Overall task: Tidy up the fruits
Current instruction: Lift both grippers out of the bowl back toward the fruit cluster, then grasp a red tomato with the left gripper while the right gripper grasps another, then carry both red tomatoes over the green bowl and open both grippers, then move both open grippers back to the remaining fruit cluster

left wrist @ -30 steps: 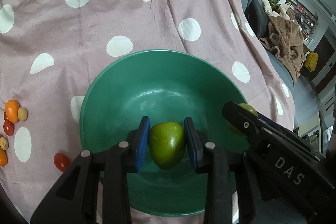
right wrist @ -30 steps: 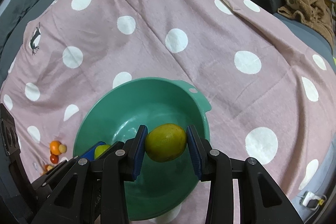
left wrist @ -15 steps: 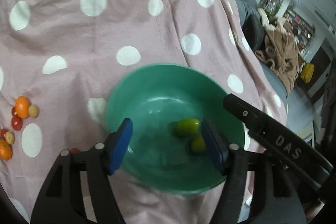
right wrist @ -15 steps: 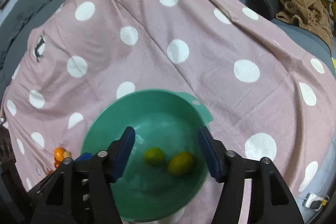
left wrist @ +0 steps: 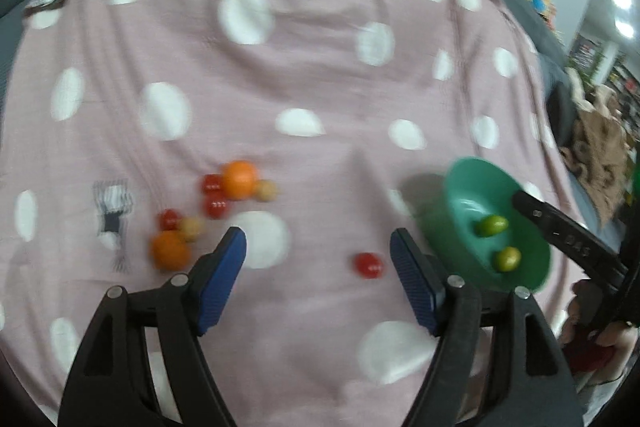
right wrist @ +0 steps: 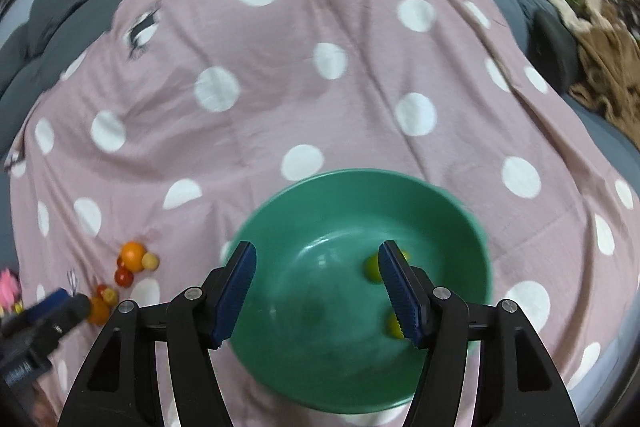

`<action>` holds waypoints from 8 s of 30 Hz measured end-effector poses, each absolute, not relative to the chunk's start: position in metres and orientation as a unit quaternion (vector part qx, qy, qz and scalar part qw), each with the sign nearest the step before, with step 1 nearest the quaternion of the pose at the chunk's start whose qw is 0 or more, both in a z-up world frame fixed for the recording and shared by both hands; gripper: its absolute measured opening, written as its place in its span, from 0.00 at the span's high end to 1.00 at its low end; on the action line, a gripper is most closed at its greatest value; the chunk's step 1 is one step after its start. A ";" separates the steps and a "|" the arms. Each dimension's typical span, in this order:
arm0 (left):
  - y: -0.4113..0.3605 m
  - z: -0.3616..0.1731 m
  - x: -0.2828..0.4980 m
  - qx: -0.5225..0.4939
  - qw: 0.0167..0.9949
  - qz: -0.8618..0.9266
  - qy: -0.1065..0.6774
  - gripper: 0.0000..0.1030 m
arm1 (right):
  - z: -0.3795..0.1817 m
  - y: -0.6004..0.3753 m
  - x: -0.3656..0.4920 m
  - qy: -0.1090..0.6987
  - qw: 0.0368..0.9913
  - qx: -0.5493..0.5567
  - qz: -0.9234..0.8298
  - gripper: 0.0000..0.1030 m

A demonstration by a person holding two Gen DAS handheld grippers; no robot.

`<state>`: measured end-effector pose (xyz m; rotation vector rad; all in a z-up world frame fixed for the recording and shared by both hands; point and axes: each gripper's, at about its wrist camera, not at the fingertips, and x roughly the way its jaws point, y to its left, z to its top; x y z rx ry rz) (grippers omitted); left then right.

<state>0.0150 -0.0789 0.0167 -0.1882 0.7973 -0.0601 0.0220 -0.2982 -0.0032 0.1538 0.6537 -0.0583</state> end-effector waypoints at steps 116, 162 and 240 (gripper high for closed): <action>-0.076 -0.015 -0.003 -0.092 0.907 -0.021 0.409 0.71 | -0.022 -0.214 0.025 0.356 0.923 0.062 0.134 0.75; -0.249 0.006 0.054 -0.039 0.905 -0.162 0.392 0.71 | -0.008 -0.378 0.004 0.300 0.933 0.188 -0.069 0.75; -0.004 -0.004 0.009 -0.148 0.905 0.059 0.394 0.36 | 0.000 -0.292 0.023 0.286 0.948 0.138 -0.032 0.53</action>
